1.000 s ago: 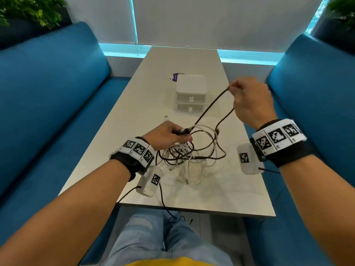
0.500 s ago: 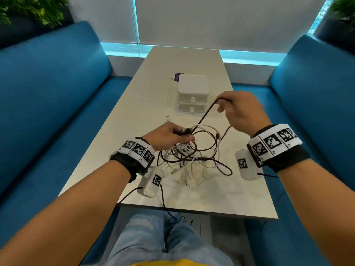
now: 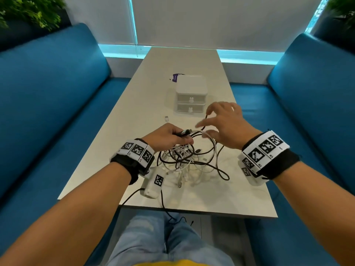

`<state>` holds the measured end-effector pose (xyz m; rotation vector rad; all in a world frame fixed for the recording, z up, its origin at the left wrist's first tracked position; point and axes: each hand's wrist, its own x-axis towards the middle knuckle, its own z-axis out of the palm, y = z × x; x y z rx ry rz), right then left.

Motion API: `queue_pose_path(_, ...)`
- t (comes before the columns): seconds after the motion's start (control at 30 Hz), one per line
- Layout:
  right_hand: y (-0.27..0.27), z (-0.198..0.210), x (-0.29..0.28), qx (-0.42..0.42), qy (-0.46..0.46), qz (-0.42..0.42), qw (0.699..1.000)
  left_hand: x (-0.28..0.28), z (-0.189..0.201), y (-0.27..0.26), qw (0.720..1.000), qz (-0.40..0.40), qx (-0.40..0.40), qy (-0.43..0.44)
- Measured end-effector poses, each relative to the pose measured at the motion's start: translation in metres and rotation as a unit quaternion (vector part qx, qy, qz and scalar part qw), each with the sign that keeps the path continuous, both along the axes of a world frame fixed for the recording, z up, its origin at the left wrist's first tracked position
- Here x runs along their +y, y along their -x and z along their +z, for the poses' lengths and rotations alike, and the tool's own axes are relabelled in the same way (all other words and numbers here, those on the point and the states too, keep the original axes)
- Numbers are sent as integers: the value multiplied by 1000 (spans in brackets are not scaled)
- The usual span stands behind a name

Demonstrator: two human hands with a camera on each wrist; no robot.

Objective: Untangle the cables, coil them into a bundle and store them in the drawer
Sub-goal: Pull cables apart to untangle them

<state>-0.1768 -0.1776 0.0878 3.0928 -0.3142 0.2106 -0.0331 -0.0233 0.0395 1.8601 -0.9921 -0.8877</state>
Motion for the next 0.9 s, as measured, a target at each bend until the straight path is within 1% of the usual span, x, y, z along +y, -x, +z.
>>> queue_pose_path(0.1, 1, -5, 1, 6, -21, 1, 1000, -3, 3, 5, 1000, -7, -10, 5)
queue_pose_path(0.17, 2, -1, -3, -28, -45, -18, 998, -5, 1, 3, 1000, -9, -8, 9)
queue_pose_path(0.27, 6, 13, -11, -136, -61, -44, 988, -5, -3, 3, 999, -32, -8, 4)
queue_pose_path(0.37, 12, 21, -17, -256, -84, -76, 960, -3, -1, 2, 1000, -23, 2, 8)
queue_pose_path(0.4, 14, 21, -19, -280, -97, -99, 950, -3, 0, 1, 1000, -18, -2, 4)
queue_pose_path(0.43, 15, 20, -22, -286, -107, -126, 944, -3, 1, -1, 1000, -18, -10, -4)
queue_pose_path(0.5, 14, 15, -25, -251, -117, -163, 947, -1, 0, -1, 999, -23, -34, -14)
queue_pose_path(0.53, 12, 12, -23, -211, -115, -162, 957, -1, -1, 0, 999, -20, -39, -14)
queue_pose_path(0.57, 10, 9, -18, -163, -100, -140, 971, -1, -4, 0, 999, -15, -36, -15)
queue_pose_path(0.63, 4, -1, -6, -78, -57, -61, 993, -2, -5, 2, 1000, -5, -17, -6)
queue_pose_path(0.67, 0, -7, 0, -40, -52, -31, 997, -2, -5, 3, 1000, -2, -9, 2)
queue_pose_path(0.73, -4, -10, 5, 9, -59, -22, 998, -1, -4, 2, 1000, -1, -2, 13)
queue_pose_path(0.8, -2, -5, 3, -9, -74, -43, 996, 4, -1, 1, 1000, -1, 1, 18)
queue_pose_path(0.9, -2, 4, 3, -49, -61, -66, 995, 10, 0, -3, 1000, 1, 10, 17)
